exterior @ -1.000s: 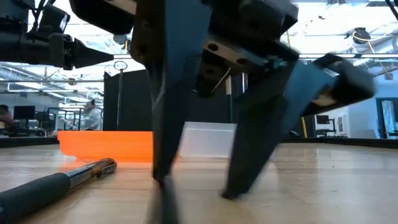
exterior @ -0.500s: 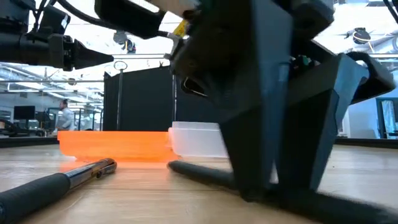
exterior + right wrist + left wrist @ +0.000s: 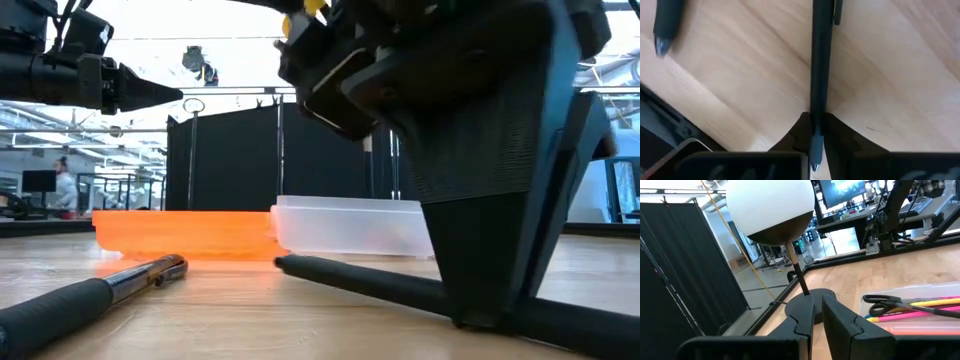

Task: Pick & place school supplies into a supply box
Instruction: Put the right black pen into the supply box

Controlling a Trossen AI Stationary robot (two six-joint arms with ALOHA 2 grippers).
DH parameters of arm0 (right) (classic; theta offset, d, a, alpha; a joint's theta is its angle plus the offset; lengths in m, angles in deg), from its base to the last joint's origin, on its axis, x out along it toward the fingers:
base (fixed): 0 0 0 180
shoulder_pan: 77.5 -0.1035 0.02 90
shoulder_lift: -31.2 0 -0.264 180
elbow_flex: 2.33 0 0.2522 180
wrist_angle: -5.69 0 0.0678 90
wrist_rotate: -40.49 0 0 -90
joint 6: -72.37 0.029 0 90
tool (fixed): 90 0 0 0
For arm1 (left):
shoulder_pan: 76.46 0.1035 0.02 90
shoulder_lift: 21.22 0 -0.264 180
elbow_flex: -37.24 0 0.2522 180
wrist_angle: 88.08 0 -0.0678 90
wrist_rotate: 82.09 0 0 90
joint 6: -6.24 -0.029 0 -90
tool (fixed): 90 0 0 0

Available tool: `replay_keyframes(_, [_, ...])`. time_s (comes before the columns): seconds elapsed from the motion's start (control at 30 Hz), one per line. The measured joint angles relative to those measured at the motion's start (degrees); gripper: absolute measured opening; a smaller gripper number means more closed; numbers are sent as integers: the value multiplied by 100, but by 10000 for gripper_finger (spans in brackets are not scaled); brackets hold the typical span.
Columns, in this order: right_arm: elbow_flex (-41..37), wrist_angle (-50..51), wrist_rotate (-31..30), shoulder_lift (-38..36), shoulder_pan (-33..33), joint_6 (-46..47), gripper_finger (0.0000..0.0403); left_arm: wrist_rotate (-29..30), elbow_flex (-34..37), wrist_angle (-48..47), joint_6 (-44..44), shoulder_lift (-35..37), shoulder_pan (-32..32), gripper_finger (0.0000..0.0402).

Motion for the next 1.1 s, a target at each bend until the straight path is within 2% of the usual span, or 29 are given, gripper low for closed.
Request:
replay_keyframes(0.2, [-69, -152, -92, -180, -4, 173, 20, -2, 0, 0, 20, 1, 2, 47])
replay_keyframes(0.37, [-90, -334, -1108, -800, -78, 457, 20, -31, 0, 0, 20, 0, 2, 47])
replay_keyframes(0.43, [-135, -60, -1506, -1049, -68, 551, 19, -39, 0, 0, 17, 2, 1, 47])
replay_keyframes(0.53, [-113, -241, -1865, -1390, -38, 713, 18, -44, 0, -1, 16, 1, 0, 47])
replay_keyframes(0.63, [-92, -325, -1838, -1737, 1, 666, 18, -44, 0, 0, 26, 0, 0, 47])
replay_keyframes(0.9, [-81, -736, -1825, -2050, 191, 581, 18, -151, 0, -2, 38, 0, 0, 47])
replay_keyframes(1.1, [-91, -774, -2457, -2205, 585, 632, 18, -151, 0, -1, 46, 0, 1, 47])
